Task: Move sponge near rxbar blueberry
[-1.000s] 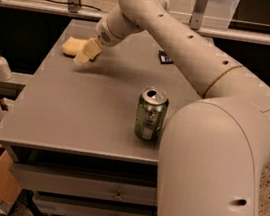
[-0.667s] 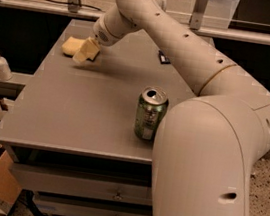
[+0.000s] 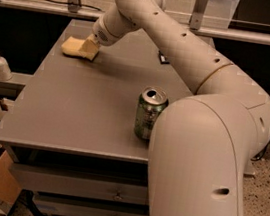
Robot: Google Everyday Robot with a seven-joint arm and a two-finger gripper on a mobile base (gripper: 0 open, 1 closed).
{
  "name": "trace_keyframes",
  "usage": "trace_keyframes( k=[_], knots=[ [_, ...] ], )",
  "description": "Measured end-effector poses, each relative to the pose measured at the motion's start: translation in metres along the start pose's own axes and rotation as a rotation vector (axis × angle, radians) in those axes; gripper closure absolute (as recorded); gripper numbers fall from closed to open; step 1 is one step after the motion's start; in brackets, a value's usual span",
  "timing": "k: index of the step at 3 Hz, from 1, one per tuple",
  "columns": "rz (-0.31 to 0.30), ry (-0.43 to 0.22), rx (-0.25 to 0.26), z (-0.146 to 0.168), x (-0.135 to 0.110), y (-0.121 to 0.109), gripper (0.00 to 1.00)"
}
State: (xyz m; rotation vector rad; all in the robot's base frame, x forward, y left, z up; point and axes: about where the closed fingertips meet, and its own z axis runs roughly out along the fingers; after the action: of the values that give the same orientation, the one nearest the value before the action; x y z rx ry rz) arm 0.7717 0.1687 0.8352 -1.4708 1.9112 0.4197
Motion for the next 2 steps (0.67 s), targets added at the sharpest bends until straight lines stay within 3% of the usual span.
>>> trace_keyframes(
  k=[1,2],
  knots=[
    [0.012,0.007,0.003,-0.003,0.006,-0.001,0.87],
    [0.027,0.003,0.017,-0.015,0.016,0.001,1.00]
  ],
)
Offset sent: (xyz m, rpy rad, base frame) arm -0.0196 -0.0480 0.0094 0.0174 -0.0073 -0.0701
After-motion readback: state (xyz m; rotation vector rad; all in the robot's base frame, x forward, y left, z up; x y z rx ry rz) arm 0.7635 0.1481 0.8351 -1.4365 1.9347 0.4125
